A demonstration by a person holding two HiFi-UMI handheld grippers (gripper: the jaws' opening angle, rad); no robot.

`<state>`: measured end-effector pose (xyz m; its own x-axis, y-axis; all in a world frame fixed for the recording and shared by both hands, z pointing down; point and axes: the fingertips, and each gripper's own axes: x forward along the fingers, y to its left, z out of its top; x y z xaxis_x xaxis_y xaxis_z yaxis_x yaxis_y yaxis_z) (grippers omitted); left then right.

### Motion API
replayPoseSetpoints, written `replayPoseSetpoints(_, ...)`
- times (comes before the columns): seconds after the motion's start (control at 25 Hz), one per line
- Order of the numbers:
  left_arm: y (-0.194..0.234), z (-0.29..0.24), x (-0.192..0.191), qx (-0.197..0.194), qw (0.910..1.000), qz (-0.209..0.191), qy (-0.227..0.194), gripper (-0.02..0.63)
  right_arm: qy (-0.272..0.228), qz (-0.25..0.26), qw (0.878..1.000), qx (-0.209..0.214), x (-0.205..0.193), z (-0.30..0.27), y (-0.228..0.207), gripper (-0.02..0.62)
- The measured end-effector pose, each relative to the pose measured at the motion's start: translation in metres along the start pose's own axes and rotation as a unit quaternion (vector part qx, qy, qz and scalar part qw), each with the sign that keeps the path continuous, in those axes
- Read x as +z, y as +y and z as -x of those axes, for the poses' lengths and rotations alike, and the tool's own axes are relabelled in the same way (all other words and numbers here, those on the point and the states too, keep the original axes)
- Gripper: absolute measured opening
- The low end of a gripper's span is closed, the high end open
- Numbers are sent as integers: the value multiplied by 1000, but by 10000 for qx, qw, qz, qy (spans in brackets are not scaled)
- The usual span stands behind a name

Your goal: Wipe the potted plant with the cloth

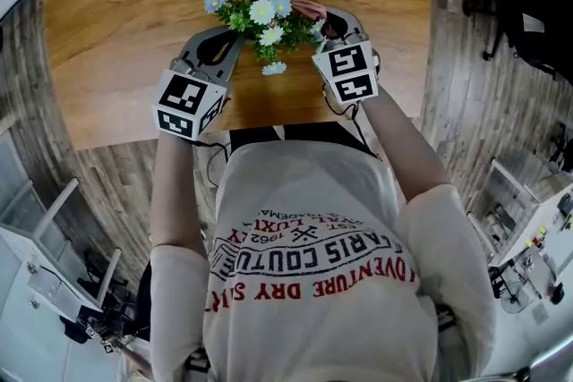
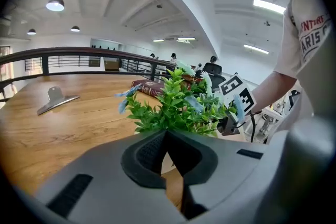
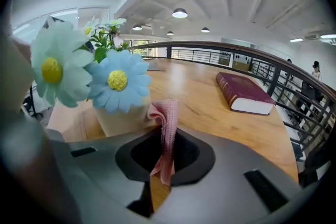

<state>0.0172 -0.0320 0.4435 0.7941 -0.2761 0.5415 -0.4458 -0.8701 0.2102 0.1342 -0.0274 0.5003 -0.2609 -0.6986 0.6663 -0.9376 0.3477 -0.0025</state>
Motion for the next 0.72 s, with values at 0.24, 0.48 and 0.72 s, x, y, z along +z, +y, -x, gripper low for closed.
replayPoseSetpoints(0.24,3,3,-2,173,9994,284,-119,14,-156,827,9958,373,4,-3,25,43)
replayPoseSetpoints(0.48,6,5,-5,127,9982,488,-328,14,-334,1196,9905,596,4,0,40,43)
replayPoseSetpoints(0.72,4,5,-3,-89,9988,415,-240,14,-301,1248,9898,614,6,8,44,43)
